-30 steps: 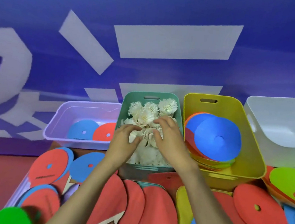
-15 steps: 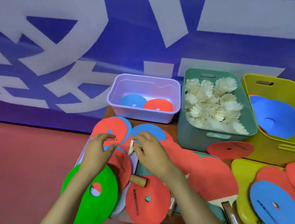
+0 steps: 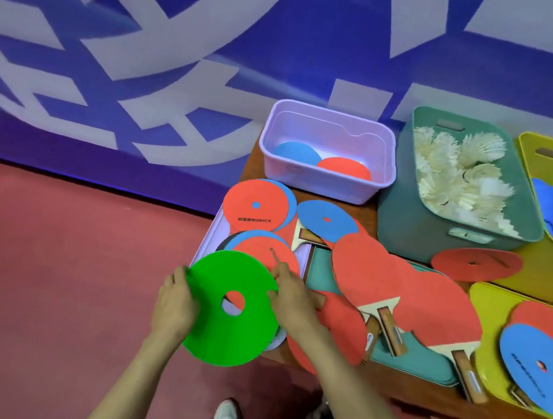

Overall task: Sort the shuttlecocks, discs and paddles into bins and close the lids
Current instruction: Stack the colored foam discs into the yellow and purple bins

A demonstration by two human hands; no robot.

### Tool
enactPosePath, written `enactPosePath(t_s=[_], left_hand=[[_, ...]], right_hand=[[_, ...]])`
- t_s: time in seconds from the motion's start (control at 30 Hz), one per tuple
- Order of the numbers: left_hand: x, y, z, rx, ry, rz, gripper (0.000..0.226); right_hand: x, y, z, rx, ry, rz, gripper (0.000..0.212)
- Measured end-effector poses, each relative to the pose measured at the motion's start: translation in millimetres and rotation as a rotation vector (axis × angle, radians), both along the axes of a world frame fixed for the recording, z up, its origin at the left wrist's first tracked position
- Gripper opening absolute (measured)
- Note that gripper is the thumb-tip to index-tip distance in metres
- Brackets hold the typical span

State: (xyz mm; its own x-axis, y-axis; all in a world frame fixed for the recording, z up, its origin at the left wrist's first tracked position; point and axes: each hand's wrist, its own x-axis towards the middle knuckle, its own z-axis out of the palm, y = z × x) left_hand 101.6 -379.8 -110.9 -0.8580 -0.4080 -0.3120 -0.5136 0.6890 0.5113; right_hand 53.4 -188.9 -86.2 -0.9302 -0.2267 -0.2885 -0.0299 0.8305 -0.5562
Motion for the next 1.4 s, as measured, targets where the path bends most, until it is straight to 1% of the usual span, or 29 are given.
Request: enactPosePath(t_s=[0.07, 0.13, 0.17, 0.2, 0.23, 0.3, 0.37, 0.43, 0.5, 0.6, 0.67, 0.77, 0.87, 0.9, 0.97, 1.0, 1.07, 1.13, 1.17, 1.2, 1.23, 1.3, 1.33, 1.4], left_hand=[[2.6, -2.9, 0.4, 0.045, 0.035, 0.08, 0.035], [0.4, -3.9, 10.1, 0.11, 0.136, 0.129, 0.023], [-2.2, -2.2, 17.3, 0.143, 0.196, 0.11, 0.012], [-5.0, 1.4, 25.9, 0.188, 0.231, 0.067, 0.006], [-9.4, 6.4, 34.1, 0.236, 0.268, 0.018, 0.01], [-21.0, 19.6, 48.0, 0.311, 0.314, -0.057, 0.011], [-35.6, 36.6, 59.1, 0.344, 0.358, -0.073, 0.01], [-49.8, 54.1, 67.8, 0.457, 0.392, -0.036, 0.008], [-62.5, 75.2, 80.1, 0.539, 0.421, -0.009, 0.013], [-81.9, 113.1, 100.0, 0.564, 0.499, -0.023, 0.034], [-97.8, 142.1, 109.8, 0.595, 0.533, -0.047, 0.035], [-123.6, 190.7, 125.0, 0.632, 0.566, -0.099, 0.028], [-151.2, 253.5, 142.7, 0.648, 0.541, -0.132, 0.018], [-161.0, 276.4, 147.3, 0.616, 0.539, -0.154, 0.016], [-178.9, 325.2, 159.9, 0.474, 0.53, -0.206, 0.015], [-188.2, 350.3, 165.4, 0.398, 0.521, -0.23, 0.016], [-206.2, 400.1, 177.5, 0.297, 0.518, -0.241, 0.022], [-220.4, 444.3, 187.7, 0.265, 0.482, -0.257, 0.03], [-226.7, 462.9, 190.7, 0.252, 0.444, -0.281, 0.034], [-234.0, 478.4, 191.2, 0.254, 0.388, -0.313, 0.037], [-242.1, 491.4, 189.0, 0.27, 0.323, -0.344, 0.039], [-252.9, 513.8, 186.3, 0.322, 0.2, -0.405, 0.039], [-256.1, 524.1, 183.9, 0.314, 0.158, -0.444, 0.038], [-260.3, 541.1, 177.7, 0.283, 0.111, -0.494, 0.038]], right_hand=[[1.9, 1.1, 1.2, -0.044, 0.056, -0.034, 0.024], [-0.8, 5.3, 10.8, -0.116, 0.152, -0.108, 0.021], [-4.0, 9.2, 16.6, -0.163, 0.213, -0.151, 0.02], [-8.0, 14.2, 24.5, -0.205, 0.268, -0.189, 0.02], [-13.0, 20.0, 33.4, -0.238, 0.314, -0.218, 0.02], [-22.8, 35.5, 51.8, -0.258, 0.402, -0.252, 0.019], [-31.6, 55.3, 68.5, -0.241, 0.503, -0.285, 0.019], [-37.8, 78.7, 83.1, -0.227, 0.585, -0.316, 0.021], [-42.7, 104.5, 95.1, -0.209, 0.632, -0.359, 0.023], [-52.6, 145.8, 108.7, -0.179, 0.67, -0.416, 0.02], [-65.0, 173.8, 116.9, -0.18, 0.691, -0.423, 0.015], [-91.5, 219.1, 131.7, -0.2, 0.747, -0.453, 0.01], [-122.0, 280.3, 148.5, -0.181, 0.794, -0.533, 0.013], [-130.7, 304.1, 154.6, -0.185, 0.804, -0.566, 0.015], [-145.0, 355.7, 166.1, -0.215, 0.812, -0.638, 0.02], [-151.0, 381.8, 171.5, -0.219, 0.811, -0.667, 0.026], [-164.2, 431.0, 178.7, -0.199, 0.806, -0.697, 0.044], [-178.7, 472.2, 180.7, -0.161, 0.771, -0.706, 0.062], [-186.3, 489.0, 179.5, -0.148, 0.736, -0.708, 0.065], [-194.2, 504.3, 177.3, -0.135, 0.697, -0.711, 0.062], [-202.9, 518.4, 173.5, -0.137, 0.655, -0.723, 0.055], [-219.5, 538.8, 167.1, -0.204, 0.567, -0.775, 0.038], [-227.4, 546.2, 162.4, -0.201, 0.541, -0.773, 0.034], [-240.4, 555.0, 153.1, -0.133, 0.54, -0.739, 0.036]])
